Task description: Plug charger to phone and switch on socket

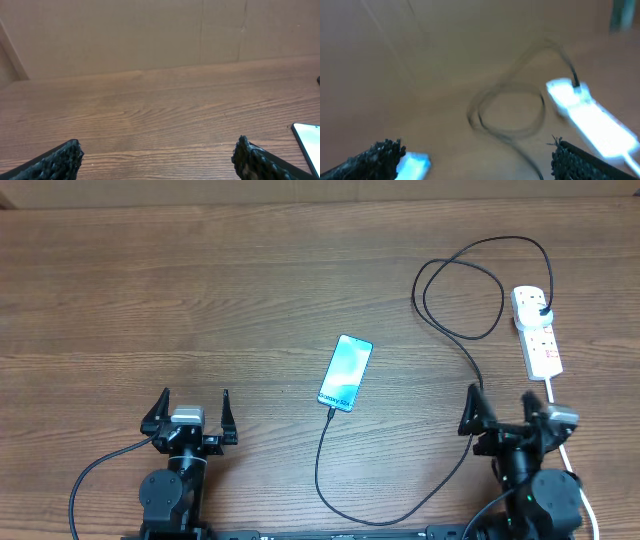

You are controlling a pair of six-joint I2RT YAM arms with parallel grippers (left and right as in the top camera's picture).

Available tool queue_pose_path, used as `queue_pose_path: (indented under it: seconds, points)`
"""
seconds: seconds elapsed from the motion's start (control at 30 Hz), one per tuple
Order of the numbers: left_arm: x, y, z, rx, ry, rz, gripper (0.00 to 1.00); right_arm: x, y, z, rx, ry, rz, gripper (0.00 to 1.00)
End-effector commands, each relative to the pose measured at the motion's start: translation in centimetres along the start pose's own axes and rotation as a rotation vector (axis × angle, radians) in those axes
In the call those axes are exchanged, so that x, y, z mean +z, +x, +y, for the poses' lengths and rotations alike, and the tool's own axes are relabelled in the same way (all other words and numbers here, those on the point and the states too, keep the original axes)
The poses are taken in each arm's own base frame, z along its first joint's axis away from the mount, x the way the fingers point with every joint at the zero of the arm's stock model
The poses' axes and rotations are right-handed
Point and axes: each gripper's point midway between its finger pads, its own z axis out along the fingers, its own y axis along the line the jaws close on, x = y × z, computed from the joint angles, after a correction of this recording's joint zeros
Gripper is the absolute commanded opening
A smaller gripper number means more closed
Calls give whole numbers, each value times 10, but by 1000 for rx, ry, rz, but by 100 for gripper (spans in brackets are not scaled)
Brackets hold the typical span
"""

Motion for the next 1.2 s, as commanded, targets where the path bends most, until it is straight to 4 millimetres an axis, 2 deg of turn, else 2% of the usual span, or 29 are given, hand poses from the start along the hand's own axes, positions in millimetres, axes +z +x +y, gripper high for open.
queue_pose_path:
  seconds: [0.0, 0.17, 0.33, 0.43, 0.7, 1.0, 1.17]
  points:
    - [0, -1, 2, 15, -7, -9, 100, -3, -28, 7, 14, -31, -115, 100]
    - [0, -1, 2, 15, -7, -9, 100, -11, -65, 19, 39, -82, -268, 100]
    - [0, -1, 2, 15, -7, -9, 100, -18, -83, 23, 51, -104, -345, 100]
    - [0, -1, 2, 15, -7, -9, 100, -18, -85, 26, 24, -113, -353, 100]
    - [0, -1, 2, 15, -7, -9, 100, -18, -72, 48, -205, -215, -309, 100]
    - [0, -1, 2, 15, -7, -9, 100, 3, -30, 38, -208, -204, -225, 100]
    - [0, -1, 2, 15, -7, -9, 100, 8, -25, 41, -205, -235, -289, 100]
